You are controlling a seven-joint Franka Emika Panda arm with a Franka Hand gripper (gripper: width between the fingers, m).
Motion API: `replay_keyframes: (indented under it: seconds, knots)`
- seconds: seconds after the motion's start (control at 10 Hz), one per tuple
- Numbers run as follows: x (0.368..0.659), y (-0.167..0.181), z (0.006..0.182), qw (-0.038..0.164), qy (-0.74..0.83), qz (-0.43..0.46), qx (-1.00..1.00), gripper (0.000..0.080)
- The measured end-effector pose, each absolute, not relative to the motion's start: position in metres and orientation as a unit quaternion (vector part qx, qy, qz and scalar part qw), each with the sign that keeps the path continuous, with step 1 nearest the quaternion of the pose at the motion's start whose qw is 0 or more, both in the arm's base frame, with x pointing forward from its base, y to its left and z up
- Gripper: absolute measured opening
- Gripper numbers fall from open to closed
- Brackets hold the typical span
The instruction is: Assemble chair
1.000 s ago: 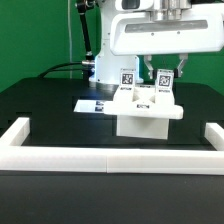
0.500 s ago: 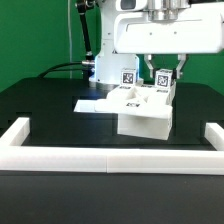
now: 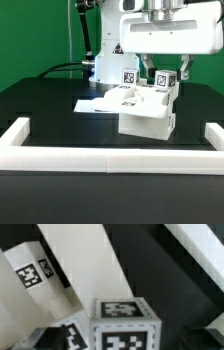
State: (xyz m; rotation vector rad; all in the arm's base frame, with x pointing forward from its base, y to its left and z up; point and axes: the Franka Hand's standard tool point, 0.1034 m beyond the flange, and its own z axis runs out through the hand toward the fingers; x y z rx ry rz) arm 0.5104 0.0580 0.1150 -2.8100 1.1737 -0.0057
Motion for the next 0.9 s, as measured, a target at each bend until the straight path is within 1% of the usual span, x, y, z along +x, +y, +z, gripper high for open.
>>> replay_keyframes:
  seconds: [0.1, 0.2, 0.4, 0.6, 0.7, 0.9]
  knots:
    - [0.5104, 0.0583, 0.1149, 0.048, 0.374, -0.002, -0.926, 0.0619]
    - [0.5101, 0.0598, 0.1149, 0.048, 0.369, -0.002, -0.928, 0.0640]
    - [0.5099, 0.0616, 0.1149, 0.043, 0.276, -0.007, -0.960, 0.0648]
    - [0.5108, 0.0620, 0.1157, 0.042, 0.188, -0.011, -0.981, 0.0649]
    - [0.5107, 0.0619, 0.1156, 0.042, 0.177, -0.012, -0.983, 0.0649]
    - [0.5109, 0.0608, 0.1156, 0.041, 0.100, -0.015, -0.994, 0.0649]
